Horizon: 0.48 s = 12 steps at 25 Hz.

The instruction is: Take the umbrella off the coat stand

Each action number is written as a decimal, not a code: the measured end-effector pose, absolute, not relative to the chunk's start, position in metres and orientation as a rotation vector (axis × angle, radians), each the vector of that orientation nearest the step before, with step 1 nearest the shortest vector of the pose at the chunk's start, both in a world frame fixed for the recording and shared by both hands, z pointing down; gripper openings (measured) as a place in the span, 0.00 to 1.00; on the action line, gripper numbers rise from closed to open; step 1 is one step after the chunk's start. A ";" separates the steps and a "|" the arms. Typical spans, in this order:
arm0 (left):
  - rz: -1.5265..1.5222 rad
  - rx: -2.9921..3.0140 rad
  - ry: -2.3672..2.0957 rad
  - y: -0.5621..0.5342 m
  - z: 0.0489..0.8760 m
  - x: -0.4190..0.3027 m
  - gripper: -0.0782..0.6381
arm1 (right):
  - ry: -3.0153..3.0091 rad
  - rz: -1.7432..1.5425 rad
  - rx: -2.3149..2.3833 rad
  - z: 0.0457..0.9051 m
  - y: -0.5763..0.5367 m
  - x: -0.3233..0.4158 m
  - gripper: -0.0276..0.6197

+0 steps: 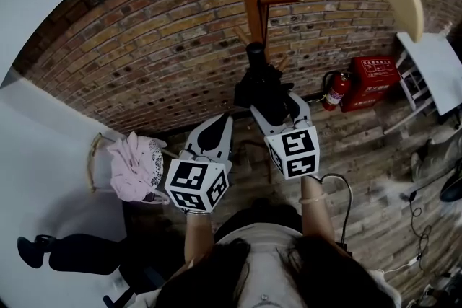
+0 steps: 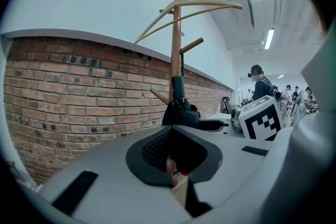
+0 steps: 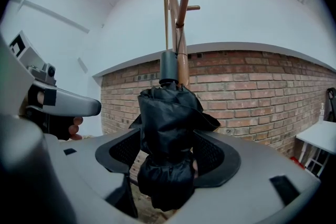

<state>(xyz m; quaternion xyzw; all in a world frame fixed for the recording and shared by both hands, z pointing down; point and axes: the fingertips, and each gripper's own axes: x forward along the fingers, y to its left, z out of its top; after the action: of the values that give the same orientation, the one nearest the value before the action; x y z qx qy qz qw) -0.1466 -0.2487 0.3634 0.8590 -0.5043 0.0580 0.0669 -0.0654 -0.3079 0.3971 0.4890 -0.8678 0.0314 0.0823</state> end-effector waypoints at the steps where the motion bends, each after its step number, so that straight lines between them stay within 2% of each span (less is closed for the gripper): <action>1: 0.177 2.588 -1.520 -0.250 0.364 -0.148 0.12 | -2.587 0.087 1.465 0.398 -0.310 -0.066 0.51; 12: 0.200 2.583 -1.512 -0.271 0.369 -0.158 0.12 | -2.574 0.104 1.498 0.401 -0.331 -0.072 0.52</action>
<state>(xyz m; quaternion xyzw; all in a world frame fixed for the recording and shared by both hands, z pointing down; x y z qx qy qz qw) -0.1582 -0.2713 0.3693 0.8590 -0.5026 0.0666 0.0709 -0.0715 -0.3312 0.4011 0.5011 -0.8609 0.0349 0.0805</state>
